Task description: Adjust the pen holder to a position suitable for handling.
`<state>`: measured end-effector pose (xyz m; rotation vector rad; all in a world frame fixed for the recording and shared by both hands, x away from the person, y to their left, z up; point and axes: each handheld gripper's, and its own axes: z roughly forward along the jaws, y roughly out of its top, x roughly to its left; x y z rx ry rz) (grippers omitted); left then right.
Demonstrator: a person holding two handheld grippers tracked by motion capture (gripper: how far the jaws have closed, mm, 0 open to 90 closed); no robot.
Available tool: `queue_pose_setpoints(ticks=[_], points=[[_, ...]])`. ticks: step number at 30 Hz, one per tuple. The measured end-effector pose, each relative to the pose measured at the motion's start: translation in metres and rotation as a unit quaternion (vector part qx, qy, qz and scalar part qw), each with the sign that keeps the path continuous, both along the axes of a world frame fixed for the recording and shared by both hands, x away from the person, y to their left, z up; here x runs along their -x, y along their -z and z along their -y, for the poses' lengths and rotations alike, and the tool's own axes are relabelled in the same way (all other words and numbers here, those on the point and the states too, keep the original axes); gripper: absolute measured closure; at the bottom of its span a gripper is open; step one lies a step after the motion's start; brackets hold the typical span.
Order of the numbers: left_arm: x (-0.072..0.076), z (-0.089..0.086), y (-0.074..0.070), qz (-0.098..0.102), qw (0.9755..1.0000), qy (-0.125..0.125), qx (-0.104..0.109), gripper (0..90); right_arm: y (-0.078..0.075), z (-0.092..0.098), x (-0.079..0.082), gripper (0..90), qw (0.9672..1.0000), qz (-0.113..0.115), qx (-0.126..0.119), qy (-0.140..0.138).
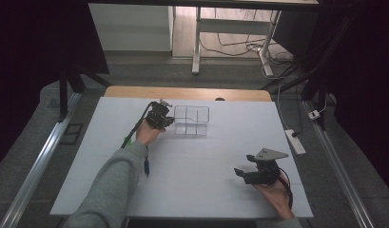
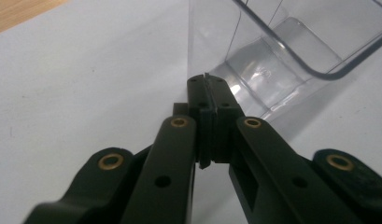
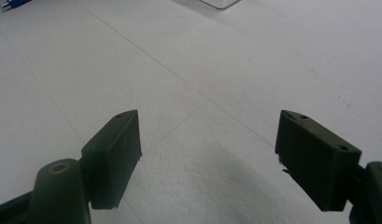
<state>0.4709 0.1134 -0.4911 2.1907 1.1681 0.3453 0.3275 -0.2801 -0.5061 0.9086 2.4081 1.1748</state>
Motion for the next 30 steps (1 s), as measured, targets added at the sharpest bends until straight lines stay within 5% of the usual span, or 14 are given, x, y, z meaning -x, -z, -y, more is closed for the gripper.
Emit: queue_pose_setpoints(ticks=[11, 18, 30], points=[[0.0, 0.002, -0.001, 0.001, 1.0, 0.006, 0.003, 88.4, 0.0, 0.001, 0.0, 21.9, 1.0, -0.001, 0.001, 0.001], [0.008, -0.006, -0.014, 0.018, 0.9997, 0.012, 0.011, 87.7, 0.0, 0.002, 0.0, 21.9, 1.0, -0.001, -0.002, 0.0], [0.043, -0.03, -0.035, 0.039, 0.999, 0.016, 0.016, 64.3, 0.0, 0.002, 0.001, 21.9, 1.0, 0.001, -0.004, 0.001]])
